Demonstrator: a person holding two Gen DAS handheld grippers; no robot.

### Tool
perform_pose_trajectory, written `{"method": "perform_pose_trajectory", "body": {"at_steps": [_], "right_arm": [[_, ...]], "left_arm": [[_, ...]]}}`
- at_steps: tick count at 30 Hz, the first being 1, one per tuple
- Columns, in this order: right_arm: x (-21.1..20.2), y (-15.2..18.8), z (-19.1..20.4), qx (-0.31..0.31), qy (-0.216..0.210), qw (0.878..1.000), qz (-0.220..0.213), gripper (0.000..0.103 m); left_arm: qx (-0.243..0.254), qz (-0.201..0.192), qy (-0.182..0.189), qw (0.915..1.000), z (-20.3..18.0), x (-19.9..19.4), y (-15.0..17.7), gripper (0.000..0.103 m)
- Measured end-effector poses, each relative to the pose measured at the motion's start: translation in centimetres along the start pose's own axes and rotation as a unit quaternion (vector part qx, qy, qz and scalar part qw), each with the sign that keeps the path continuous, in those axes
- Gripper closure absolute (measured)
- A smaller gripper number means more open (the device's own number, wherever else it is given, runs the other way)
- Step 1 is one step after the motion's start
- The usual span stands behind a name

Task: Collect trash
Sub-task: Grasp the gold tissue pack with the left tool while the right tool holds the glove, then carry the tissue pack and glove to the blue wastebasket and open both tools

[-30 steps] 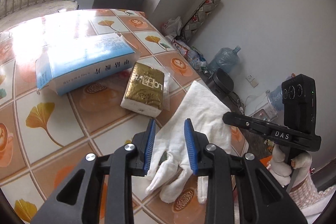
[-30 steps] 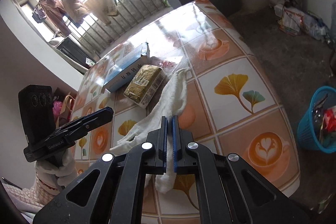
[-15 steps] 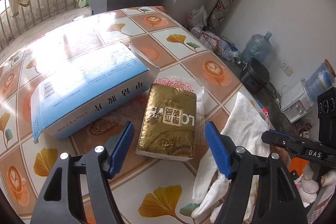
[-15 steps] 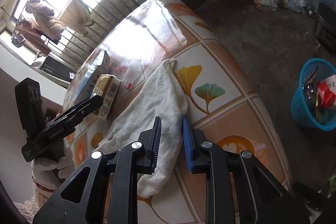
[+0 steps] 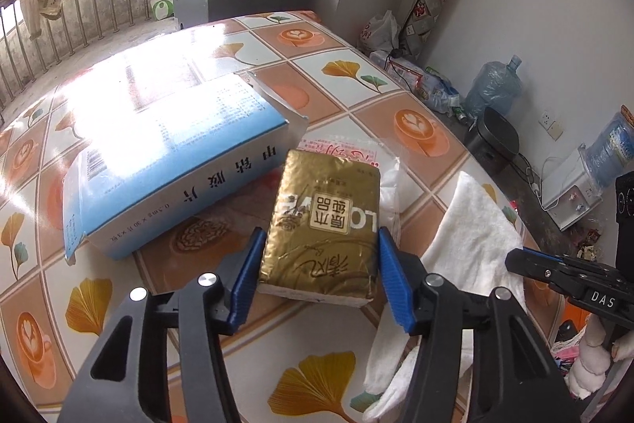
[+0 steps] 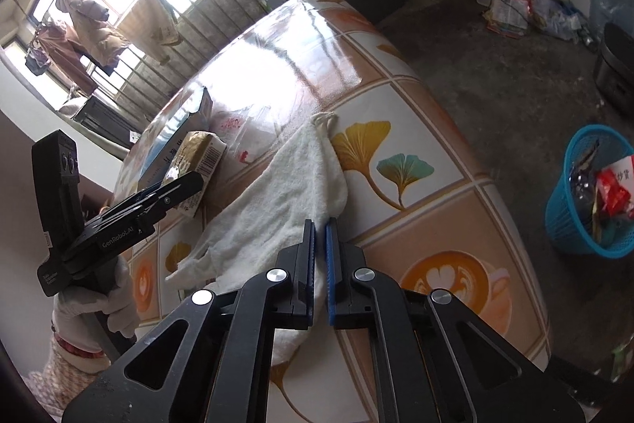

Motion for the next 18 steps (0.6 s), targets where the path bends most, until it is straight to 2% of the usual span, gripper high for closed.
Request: {"method": "perform_pose_trajectory", "body": {"at_steps": [5,10,18], "right_arm": [[-2.9,-0.9,1.0,-0.003,-0.04,0.999,-0.024,0.1],[-5.8,-1.7,1.7,0.001,-0.082,0.995,-0.049,0.1],[-11.1,-3.6,0.6,0.012,-0.092,0.989,-0.118,0.1]], "left_arm": [[-0.015,-0.015,0.008,0.9997,0.3,-2.4,0.4,0.049],[-0.027,-0.046,0.019,0.9984,0.6,-6.0,0.7,0.049],[-0.014,-0.086,0.043,0.9953,-1.2,-10.4,-0.5,0.049]]}}
Point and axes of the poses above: each gripper's, at about its wrist camera, not at the fingertips, and x roughly the way its jaws point, z to its left, y to its underside, the point moved 3 cm from there along x, roughly the way its jaws point, and after that the axes turned 13 degrees about y, right-handed, at the moved point
